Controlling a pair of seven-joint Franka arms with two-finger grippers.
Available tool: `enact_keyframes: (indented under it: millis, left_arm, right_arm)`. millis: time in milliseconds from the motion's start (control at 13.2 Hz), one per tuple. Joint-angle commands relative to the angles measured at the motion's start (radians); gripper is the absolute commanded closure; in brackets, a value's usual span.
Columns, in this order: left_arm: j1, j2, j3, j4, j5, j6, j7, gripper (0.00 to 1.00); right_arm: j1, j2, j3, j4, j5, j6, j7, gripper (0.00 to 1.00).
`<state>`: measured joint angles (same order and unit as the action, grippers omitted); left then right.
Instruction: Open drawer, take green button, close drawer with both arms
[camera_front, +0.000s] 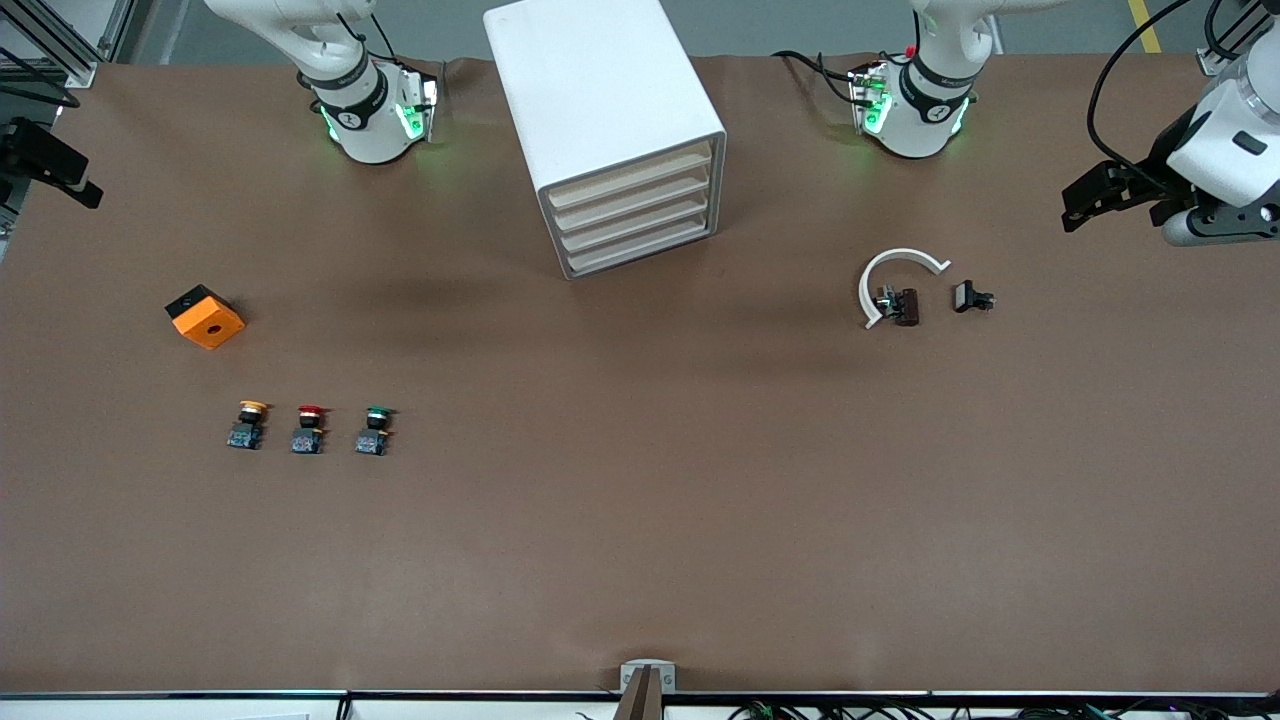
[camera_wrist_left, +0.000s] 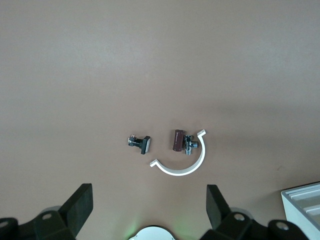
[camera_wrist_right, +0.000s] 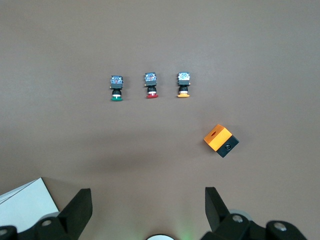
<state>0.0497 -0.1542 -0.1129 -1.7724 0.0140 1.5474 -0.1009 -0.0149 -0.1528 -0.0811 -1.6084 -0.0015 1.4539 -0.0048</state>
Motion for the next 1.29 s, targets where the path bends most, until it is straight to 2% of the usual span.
enact_keyframes:
  millis: [0,988,1216]
  left_arm:
    - [-0.001,-0.007,0.004,-0.007,-0.009,0.010,0.020,0.00]
    - [0.001,0.004,0.004,0.001,-0.008,0.019,0.020,0.00]
    - [0.002,0.021,0.006,0.028,-0.006,0.033,0.018,0.00]
  right_arm:
    - [0.009,-0.030,-0.002,-0.028,-0.017,0.008,0.009,0.00]
    - [0.006,-0.018,-0.006,-0.031,-0.005,0.040,0.023,0.00]
    - [0.007,-0.019,-0.005,-0.056,-0.003,0.043,0.026,0.00]
